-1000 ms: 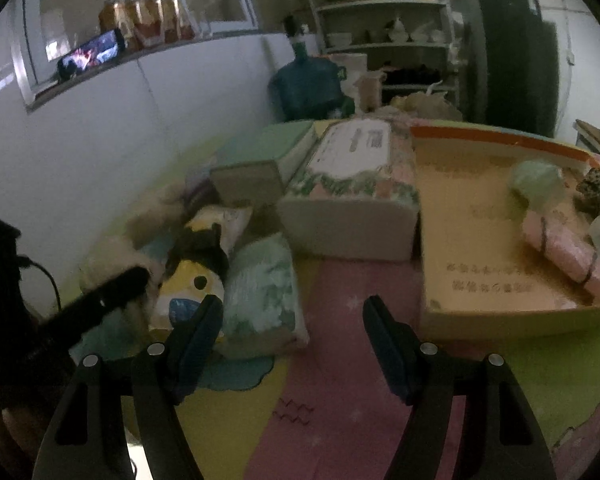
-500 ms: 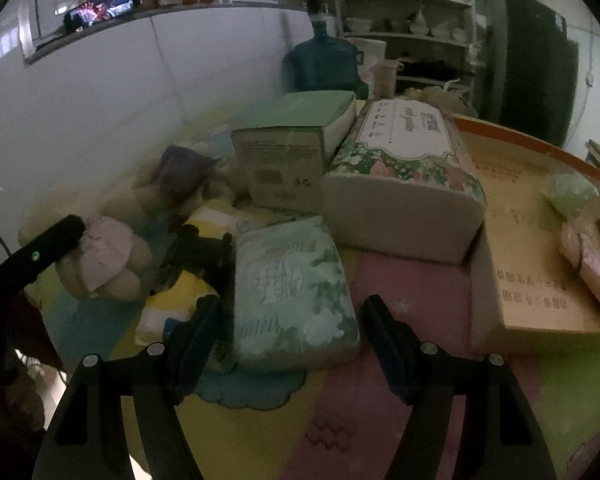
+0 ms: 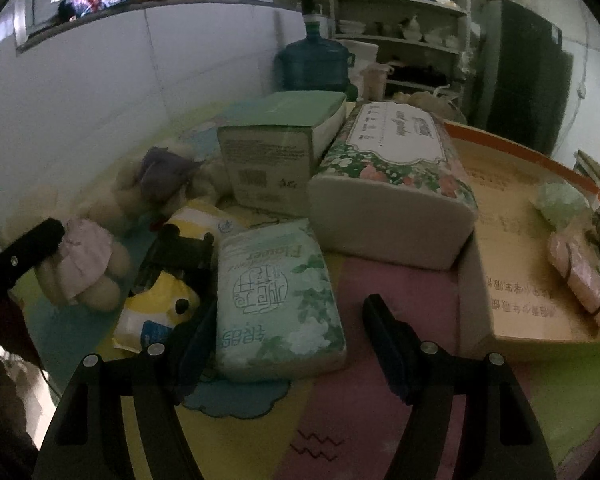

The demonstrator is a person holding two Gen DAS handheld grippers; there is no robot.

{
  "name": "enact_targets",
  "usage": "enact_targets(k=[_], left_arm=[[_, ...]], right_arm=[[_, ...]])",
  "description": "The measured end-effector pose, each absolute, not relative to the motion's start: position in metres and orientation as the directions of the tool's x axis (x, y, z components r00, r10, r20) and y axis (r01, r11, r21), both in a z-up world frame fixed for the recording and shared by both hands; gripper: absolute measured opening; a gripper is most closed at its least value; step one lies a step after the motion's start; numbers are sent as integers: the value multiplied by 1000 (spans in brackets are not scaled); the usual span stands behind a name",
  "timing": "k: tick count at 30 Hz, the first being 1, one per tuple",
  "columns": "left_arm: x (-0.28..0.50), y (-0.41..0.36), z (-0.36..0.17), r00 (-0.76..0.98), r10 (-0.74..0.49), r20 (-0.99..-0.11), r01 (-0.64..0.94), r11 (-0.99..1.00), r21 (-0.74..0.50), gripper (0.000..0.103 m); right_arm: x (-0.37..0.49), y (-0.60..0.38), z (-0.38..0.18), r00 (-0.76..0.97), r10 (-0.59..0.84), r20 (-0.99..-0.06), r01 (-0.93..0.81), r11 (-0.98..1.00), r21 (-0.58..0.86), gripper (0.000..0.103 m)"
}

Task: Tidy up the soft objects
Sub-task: 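Carry the white plush and green tissue pack with both grippers over the tray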

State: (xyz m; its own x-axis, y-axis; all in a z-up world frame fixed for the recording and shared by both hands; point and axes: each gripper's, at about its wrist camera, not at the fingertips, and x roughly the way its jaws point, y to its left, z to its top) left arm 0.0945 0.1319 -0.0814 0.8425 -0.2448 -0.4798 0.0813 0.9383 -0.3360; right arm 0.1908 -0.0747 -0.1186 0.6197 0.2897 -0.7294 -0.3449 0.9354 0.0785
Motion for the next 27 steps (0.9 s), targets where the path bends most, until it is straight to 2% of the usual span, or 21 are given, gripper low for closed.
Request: enact_targets(k=[1, 5, 17, 27], left_arm=[[94, 132, -82, 842, -245, -482, 82, 939, -334, 36], [94, 127, -78, 839, -249, -485, 92, 942, -323, 36], [81, 119, -56, 869, -249, -428, 120, 945, -306, 36], [81, 106, -44, 870, -262, -418, 147, 947, -287, 36]], right_arm=[[189, -76, -118, 618, 302, -726, -353, 932, 87, 54], [189, -83, -116, 610, 330, -721, -358, 926, 120, 52], [177, -95, -93, 646, 387, -658, -377, 911, 166, 52], [158, -111, -76, 695, 395, -600, -372, 912, 170, 52]])
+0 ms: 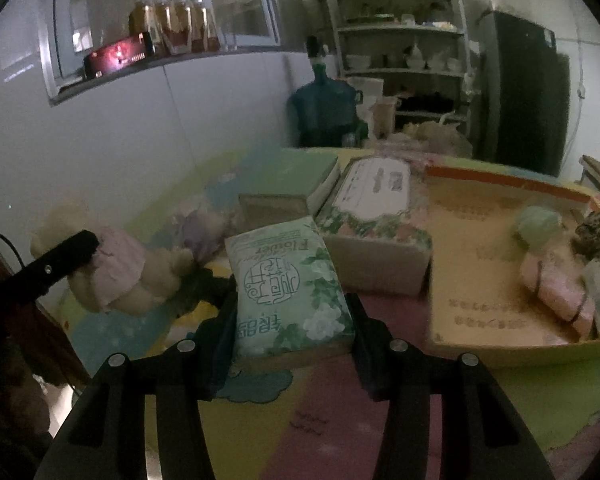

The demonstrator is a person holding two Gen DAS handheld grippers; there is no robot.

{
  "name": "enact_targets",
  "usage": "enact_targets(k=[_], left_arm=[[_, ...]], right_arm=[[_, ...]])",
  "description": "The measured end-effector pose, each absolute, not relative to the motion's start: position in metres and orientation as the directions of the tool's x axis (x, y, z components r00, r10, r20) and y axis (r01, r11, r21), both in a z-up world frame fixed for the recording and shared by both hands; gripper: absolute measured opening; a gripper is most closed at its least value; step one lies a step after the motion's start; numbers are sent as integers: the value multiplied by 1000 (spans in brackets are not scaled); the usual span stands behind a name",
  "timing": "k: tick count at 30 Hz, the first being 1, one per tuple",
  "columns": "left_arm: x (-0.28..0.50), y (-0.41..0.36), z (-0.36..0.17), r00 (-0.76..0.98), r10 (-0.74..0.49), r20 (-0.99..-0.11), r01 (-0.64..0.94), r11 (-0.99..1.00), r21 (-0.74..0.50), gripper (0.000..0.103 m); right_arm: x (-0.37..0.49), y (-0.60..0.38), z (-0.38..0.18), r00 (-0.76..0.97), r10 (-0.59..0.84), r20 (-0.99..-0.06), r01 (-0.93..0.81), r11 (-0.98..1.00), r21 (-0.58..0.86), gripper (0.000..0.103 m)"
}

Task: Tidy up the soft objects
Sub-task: 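Carry the white plush and green tissue pack with both grippers over the tray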

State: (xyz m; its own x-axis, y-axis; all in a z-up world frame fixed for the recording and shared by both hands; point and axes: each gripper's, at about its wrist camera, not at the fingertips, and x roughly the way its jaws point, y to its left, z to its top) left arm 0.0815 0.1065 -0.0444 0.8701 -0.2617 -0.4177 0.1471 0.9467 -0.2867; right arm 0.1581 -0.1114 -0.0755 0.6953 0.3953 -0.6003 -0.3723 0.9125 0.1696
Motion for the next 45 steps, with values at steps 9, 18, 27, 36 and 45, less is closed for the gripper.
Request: enact_targets(k=[9, 18, 27, 36, 45], left_arm=[[92, 81, -35, 860, -299, -414, 197, 942, -272, 36], [111, 41, -29, 827, -385, -410, 291, 917, -274, 36], [128, -8, -23, 779, -470, -415, 386, 881, -273, 37], [147, -42, -22, 742, -518, -424, 427, 854, -296, 36], [162, -67, -15, 735, -534, -418, 452, 845, -285, 37]], right_arm=[[151, -136, -67, 725, 384, -571, -343, 921, 185, 52], [152, -171, -68, 749, 353, -560, -279, 936, 217, 52], [157, -210, -63, 777, 297, -556, -206, 953, 220, 52], [157, -248, -62, 802, 250, -543, -136, 961, 240, 52], [160, -281, -58, 826, 212, -523, -82, 962, 261, 52]])
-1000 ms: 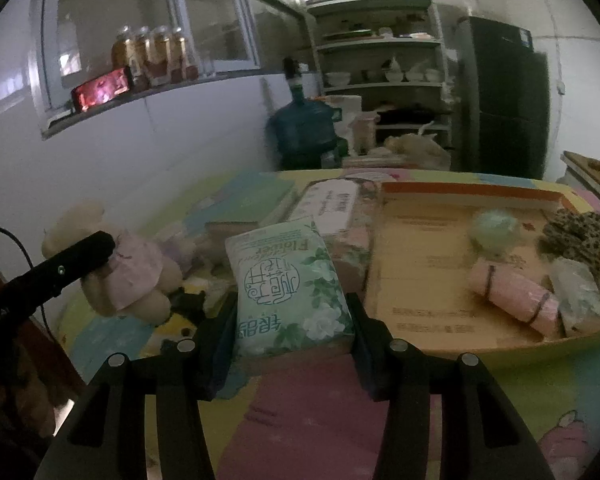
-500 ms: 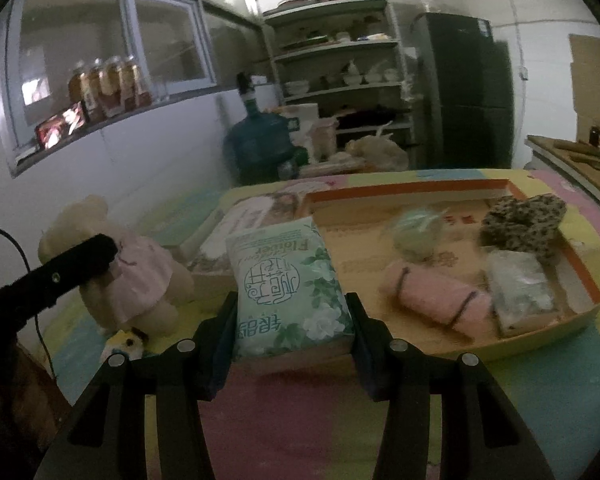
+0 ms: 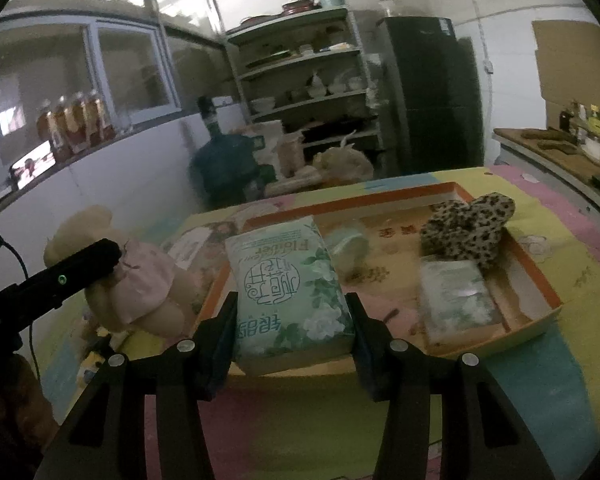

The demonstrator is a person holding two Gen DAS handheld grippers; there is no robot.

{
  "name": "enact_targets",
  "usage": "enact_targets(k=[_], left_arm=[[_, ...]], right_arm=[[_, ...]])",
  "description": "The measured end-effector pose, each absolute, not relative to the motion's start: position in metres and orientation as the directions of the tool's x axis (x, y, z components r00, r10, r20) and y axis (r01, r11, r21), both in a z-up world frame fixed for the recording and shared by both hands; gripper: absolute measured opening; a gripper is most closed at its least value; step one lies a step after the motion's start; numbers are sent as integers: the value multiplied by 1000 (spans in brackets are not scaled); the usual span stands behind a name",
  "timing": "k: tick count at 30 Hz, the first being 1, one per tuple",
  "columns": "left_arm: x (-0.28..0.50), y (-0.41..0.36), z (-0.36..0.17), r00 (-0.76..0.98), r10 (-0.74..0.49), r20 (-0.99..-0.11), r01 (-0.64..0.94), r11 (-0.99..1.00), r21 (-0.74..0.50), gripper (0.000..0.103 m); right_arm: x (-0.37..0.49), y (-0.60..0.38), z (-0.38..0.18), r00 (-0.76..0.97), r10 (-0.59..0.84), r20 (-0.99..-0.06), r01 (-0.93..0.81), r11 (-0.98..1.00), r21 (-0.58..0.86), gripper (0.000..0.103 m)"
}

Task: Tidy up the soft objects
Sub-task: 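Carry the white plush and green tissue pack with both grippers over the tray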

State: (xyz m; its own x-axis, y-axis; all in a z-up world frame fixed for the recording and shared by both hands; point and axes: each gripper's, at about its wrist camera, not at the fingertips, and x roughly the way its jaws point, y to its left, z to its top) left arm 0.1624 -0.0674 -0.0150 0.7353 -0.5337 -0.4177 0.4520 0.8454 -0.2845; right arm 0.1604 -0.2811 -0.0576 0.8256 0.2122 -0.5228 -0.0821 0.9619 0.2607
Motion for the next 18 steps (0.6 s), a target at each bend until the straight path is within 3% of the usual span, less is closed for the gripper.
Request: enact_targets(k=[18], left_arm=[[195, -110, -8, 727, -551, -409, 468, 834, -291, 37]], right_arm=[[167, -331, -46, 870, 157, -468, -23, 960, 280, 52]])
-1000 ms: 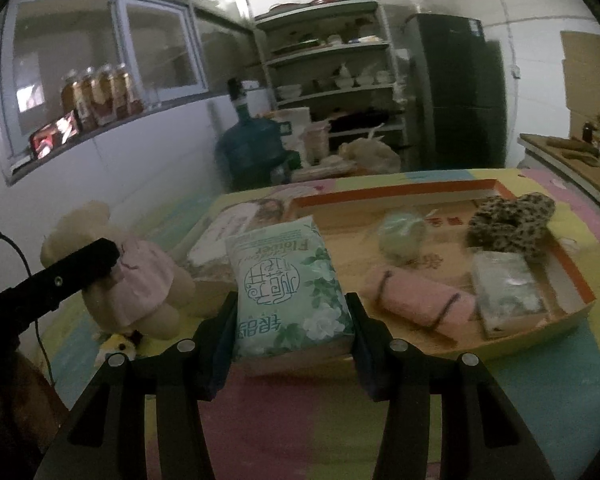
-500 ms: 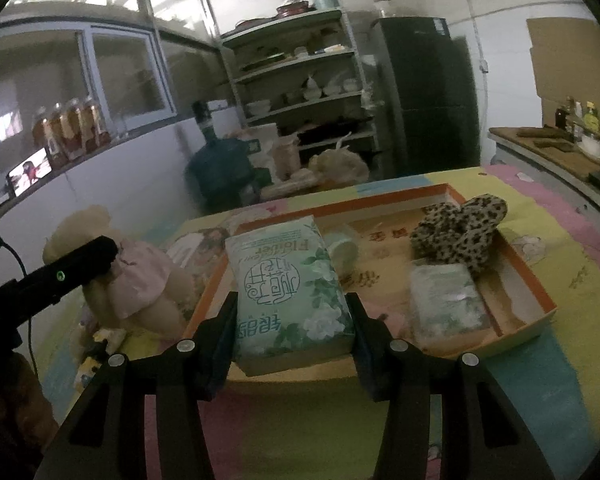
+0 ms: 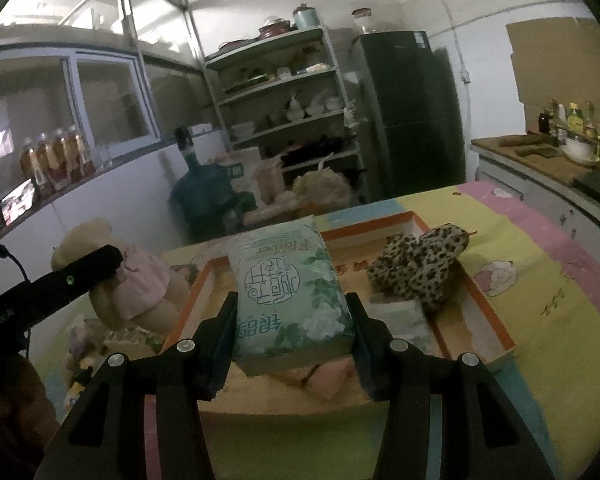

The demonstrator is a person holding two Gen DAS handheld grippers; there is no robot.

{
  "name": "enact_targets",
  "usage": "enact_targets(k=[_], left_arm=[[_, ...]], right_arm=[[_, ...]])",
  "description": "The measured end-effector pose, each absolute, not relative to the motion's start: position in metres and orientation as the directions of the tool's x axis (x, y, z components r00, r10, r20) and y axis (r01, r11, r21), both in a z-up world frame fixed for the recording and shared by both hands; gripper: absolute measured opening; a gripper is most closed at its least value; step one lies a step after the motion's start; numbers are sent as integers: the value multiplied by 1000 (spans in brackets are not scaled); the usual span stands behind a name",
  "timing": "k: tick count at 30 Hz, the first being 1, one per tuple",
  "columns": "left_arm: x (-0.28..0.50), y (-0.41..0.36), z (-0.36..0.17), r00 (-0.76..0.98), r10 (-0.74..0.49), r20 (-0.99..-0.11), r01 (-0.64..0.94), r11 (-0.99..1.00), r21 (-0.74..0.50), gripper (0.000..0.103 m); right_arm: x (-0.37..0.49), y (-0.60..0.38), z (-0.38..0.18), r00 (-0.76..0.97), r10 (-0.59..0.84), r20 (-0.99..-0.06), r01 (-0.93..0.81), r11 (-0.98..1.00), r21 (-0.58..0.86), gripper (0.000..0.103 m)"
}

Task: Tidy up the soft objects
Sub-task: 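Carry the white plush and green tissue pack with both grippers over the tray, then open the right gripper to drop the tissue pack while the left gripper releases the plush in the tray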

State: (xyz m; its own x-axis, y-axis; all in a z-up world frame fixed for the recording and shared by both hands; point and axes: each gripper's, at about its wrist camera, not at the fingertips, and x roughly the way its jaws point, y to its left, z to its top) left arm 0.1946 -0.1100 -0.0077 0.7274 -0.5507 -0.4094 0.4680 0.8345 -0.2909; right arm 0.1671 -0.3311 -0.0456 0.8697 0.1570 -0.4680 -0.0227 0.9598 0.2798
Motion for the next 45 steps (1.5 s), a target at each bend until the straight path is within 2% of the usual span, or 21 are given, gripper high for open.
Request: enact_targets(k=[7, 17, 34, 45], left_arm=[[211, -119, -13, 722, -542, -431, 448, 840, -307, 37], [244, -132, -26, 696, -511, -505, 387, 859, -335, 37], [280, -147, -63, 641, -441, -628, 307, 898, -316, 37], [293, -153, -79, 594, -471, -652, 291, 882, -372, 39]], right_arm=[[174, -348, -49, 870, 151, -469, -8, 957, 291, 52], [191, -364, -53, 870, 151, -470, -1, 953, 303, 52], [221, -370, -69, 833, 183, -523, -17, 952, 306, 52], [245, -363, -89, 758, 189, -624, -17, 962, 271, 52]])
